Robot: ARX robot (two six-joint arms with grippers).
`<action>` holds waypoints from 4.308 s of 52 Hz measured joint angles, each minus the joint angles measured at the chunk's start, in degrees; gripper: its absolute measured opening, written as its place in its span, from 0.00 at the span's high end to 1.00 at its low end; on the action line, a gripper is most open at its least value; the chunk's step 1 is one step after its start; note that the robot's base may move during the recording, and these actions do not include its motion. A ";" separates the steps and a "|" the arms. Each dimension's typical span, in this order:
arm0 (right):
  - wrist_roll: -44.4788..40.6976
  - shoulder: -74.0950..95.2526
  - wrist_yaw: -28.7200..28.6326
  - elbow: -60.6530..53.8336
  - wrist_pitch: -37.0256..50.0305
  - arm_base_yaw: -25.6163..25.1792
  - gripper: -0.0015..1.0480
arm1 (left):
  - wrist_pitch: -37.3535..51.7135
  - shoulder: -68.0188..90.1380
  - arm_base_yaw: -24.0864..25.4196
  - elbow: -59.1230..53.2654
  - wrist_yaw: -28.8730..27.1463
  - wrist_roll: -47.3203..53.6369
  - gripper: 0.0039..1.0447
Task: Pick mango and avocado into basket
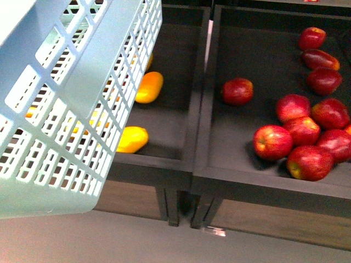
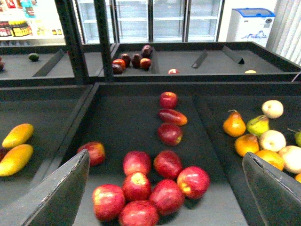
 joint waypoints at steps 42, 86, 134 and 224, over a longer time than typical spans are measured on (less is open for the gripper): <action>0.02 0.04 -0.04 0.00 -0.02 0.00 0.08 | -0.02 0.02 0.00 0.07 0.13 -0.04 0.96; 0.00 0.02 -0.57 -0.02 -0.02 -0.07 0.08 | 0.00 0.07 0.72 0.11 -1.01 0.42 0.96; 0.00 0.02 -0.11 -0.02 -0.02 -0.07 0.08 | -6.47 34.73 -20.68 30.86 13.16 36.15 0.96; -25.88 135.49 -3.74 66.45 15.19 -16.11 0.08 | -6.43 34.53 -20.94 29.94 12.92 36.96 0.96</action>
